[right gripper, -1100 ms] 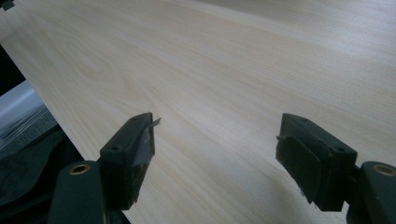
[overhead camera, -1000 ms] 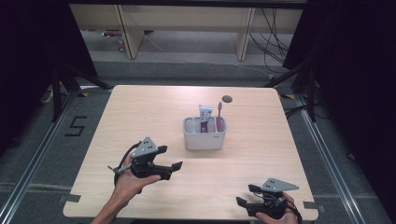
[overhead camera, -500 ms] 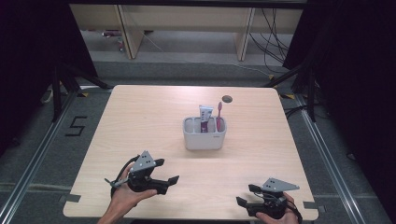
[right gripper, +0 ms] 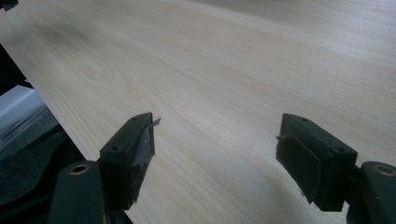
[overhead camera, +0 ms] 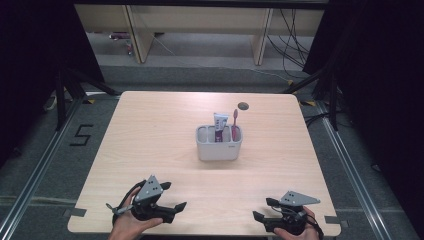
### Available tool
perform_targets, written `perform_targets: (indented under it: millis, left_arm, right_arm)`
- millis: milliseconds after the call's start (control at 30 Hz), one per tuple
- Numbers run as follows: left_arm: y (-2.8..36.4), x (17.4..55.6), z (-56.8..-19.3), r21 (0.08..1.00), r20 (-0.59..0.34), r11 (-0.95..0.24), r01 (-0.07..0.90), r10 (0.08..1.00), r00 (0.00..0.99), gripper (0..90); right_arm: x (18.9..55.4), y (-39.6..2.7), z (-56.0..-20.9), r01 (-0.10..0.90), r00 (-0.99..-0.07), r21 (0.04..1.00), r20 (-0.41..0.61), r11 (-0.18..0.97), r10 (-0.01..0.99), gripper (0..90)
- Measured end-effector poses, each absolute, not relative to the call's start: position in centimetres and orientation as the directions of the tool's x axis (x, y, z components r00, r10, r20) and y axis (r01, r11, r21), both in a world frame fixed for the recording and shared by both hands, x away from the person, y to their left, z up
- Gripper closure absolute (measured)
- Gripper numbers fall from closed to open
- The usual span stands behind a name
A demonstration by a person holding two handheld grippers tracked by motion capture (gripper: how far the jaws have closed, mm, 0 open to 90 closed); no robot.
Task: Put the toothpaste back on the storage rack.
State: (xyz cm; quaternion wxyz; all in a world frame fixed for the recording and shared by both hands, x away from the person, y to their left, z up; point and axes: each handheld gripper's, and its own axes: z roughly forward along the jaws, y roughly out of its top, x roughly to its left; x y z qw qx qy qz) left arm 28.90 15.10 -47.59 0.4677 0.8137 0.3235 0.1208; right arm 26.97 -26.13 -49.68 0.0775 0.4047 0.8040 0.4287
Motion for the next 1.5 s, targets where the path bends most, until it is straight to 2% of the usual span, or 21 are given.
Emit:
perform_targets:
  millis: [33, 100, 133, 300, 333, 433, 667, 733, 767, 933, 967, 1067, 1233, 1267, 1433, 1467, 1500]
  left_arm:
    - [15.1, 28.7, -47.9, 0.843, -0.111, -0.345, 0.413, 0.640, 0.761, 16.4]
    - [15.1, 28.4, -48.3, 0.834, -0.103, -0.364, 0.415, 0.636, 0.765, 16.4]
    - [15.1, 28.2, -48.3, 0.827, -0.098, -0.374, 0.419, 0.639, 0.763, 16.4]
    - [14.9, 27.4, -49.1, 0.819, -0.091, -0.392, 0.419, 0.632, 0.769, 16.4]
    - [14.8, 27.2, -49.2, 0.820, -0.088, -0.393, 0.416, 0.631, 0.770, 16.4]
    - [14.8, 26.7, -49.4, 0.814, -0.090, -0.405, 0.416, 0.620, 0.780, 16.4]
    - [15.0, 25.3, -49.6, 0.797, -0.063, -0.446, 0.407, 0.609, 0.791, 15.9]
    - [15.0, 25.2, -49.8, 0.799, -0.076, -0.438, 0.412, 0.606, 0.792, 15.8]
    - [15.0, 25.2, -49.9, 0.799, -0.086, -0.434, 0.416, 0.602, 0.794, 15.7]
    - [15.4, 25.0, -50.1, 0.787, -0.081, -0.450, 0.423, 0.603, 0.794, 15.8]
    - [15.5, 24.9, -50.1, 0.777, -0.080, -0.461, 0.428, 0.603, 0.794, 15.8]
    - [15.6, 24.8, -50.1, 0.771, -0.071, -0.474, 0.426, 0.600, 0.797, 15.8]
    - [15.9, 24.6, -50.1, 0.771, -0.078, -0.468, 0.432, 0.604, 0.793, 15.8]
    - [16.2, 24.7, -50.0, 0.762, -0.055, -0.490, 0.423, 0.602, 0.796, 15.8]
    - [16.6, 24.7, -50.1, 0.771, -0.083, -0.450, 0.451, 0.631, 0.771, 15.9]
    - [16.7, 24.8, -50.1, 0.762, -0.063, -0.470, 0.444, 0.630, 0.774, 15.9]
    - [16.7, 24.8, -50.1, 0.767, -0.072, -0.461, 0.446, 0.629, 0.774, 15.9]
  right_arm:
    - [26.8, -25.9, -49.7, 0.612, -0.646, 0.739, 0.262, 0.282, 0.717, 28.2]
    - [26.8, -25.9, -49.7, 0.612, -0.643, 0.739, 0.259, 0.280, 0.721, 28.2]
    - [26.9, -26.1, -49.6, 0.581, -0.651, 0.755, 0.209, 0.303, 0.729, 28.2]
    - [26.9, -26.1, -49.6, 0.580, -0.652, 0.755, 0.206, 0.305, 0.730, 28.2]
    - [26.6, -25.9, -49.6, 0.614, -0.633, 0.737, 0.244, 0.284, 0.735, 28.2]
    - [26.7, -25.8, -49.6, 0.609, -0.639, 0.742, 0.251, 0.279, 0.728, 28.2]
    - [26.7, -25.8, -49.6, 0.592, -0.653, 0.748, 0.227, 0.299, 0.723, 27.9]
    - [26.6, -25.6, -49.6, 0.602, -0.644, 0.743, 0.233, 0.294, 0.729, 27.8]
    - [26.8, -25.8, -49.6, 0.573, -0.662, 0.758, 0.205, 0.312, 0.721, 27.8]
    - [26.6, -25.6, -49.6, 0.598, -0.648, 0.745, 0.233, 0.295, 0.725, 27.8]
    - [26.8, -25.8, -49.6, 0.570, -0.664, 0.759, 0.201, 0.314, 0.720, 27.8]
    - [26.8, -25.8, -49.6, 0.574, -0.663, 0.757, 0.205, 0.312, 0.720, 27.8]
    - [26.5, -25.6, -49.6, 0.617, -0.634, 0.733, 0.247, 0.287, 0.733, 27.8]
    - [26.8, -25.7, -49.7, 0.588, -0.655, 0.748, 0.219, 0.306, 0.724, 27.8]
    - [26.7, -25.7, -49.6, 0.600, -0.646, 0.743, 0.232, 0.296, 0.727, 27.8]
    - [26.5, -25.6, -49.5, 0.621, -0.631, 0.731, 0.253, 0.283, 0.733, 27.8]
    - [26.7, -25.7, -49.6, 0.597, -0.649, 0.744, 0.229, 0.299, 0.726, 27.8]
